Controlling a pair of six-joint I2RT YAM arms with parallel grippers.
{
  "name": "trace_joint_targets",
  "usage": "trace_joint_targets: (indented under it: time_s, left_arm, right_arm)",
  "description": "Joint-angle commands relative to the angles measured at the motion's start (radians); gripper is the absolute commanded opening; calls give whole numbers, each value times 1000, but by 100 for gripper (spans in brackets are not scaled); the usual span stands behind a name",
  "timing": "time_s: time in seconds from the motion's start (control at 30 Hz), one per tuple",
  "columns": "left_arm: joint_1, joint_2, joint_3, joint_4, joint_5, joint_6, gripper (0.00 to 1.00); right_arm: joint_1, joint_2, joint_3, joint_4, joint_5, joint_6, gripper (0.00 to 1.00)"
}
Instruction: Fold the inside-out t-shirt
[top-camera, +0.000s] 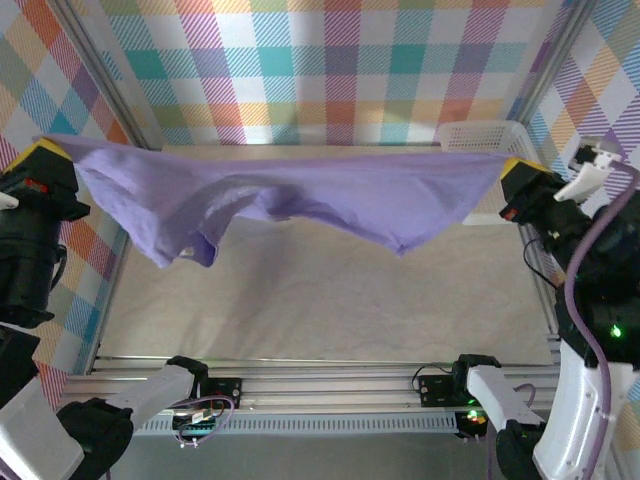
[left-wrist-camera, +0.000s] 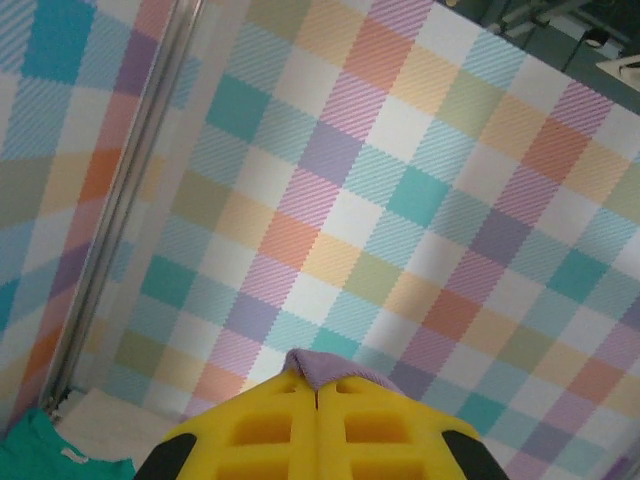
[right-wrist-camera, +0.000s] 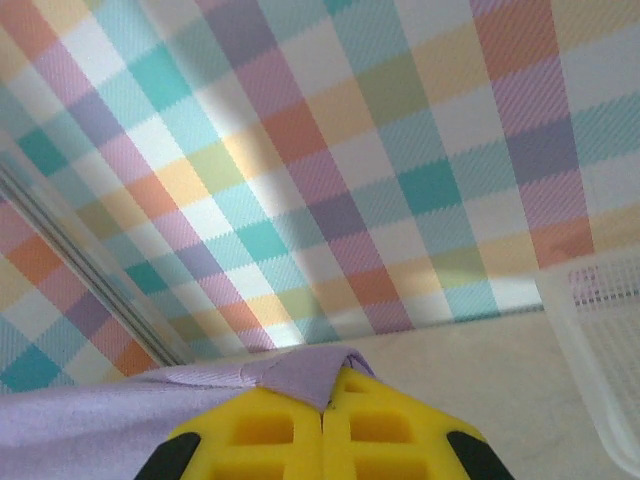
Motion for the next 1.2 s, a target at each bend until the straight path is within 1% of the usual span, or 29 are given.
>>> trace_joint_targets:
  time_s: [0.0,0.07,0.17,0.23,0.3,0.4,0.5,0.6,0.7,0.97,1.17]
  left_arm:
    - [9,172,2,-89,-24,51,0]
    - [25,232,-6,-63,-9,50,0]
    - [127,337,13,-25,79,17,0]
    - [176,416,59,-9,113,8,0]
    - [202,492,130,-12,138,8,0]
    - [228,591,260,-50,157,16,0]
    - [241,613,311,-45,182,22,0]
    - [243,576,312,-40,195,28,0]
    - [243,501,301,-47,203,32,0]
    - [243,200,221,-18,209,30,0]
    - [243,40,222,24,244,22,0]
  right_arm:
    - [-3,46,-13,-63,29,-29,0]
    - [-3,79,-31,-37,33,-35,0]
    - [-3,159,-64,40,51,-47,0]
    - [-3,235,-55,79,66,-62,0]
    - [-3,293,-43,114,78,-72,0]
    - [-3,364,11,118,79,-85,0]
    - [-3,399,71,103,48,-95,0]
    - [-3,393,129,63,24,-113,0]
    - [-3,348,161,21,15,-128,0]
    - [-3,152,231,-83,25,-127,0]
    - [-3,55,347,-160,31,-112,0]
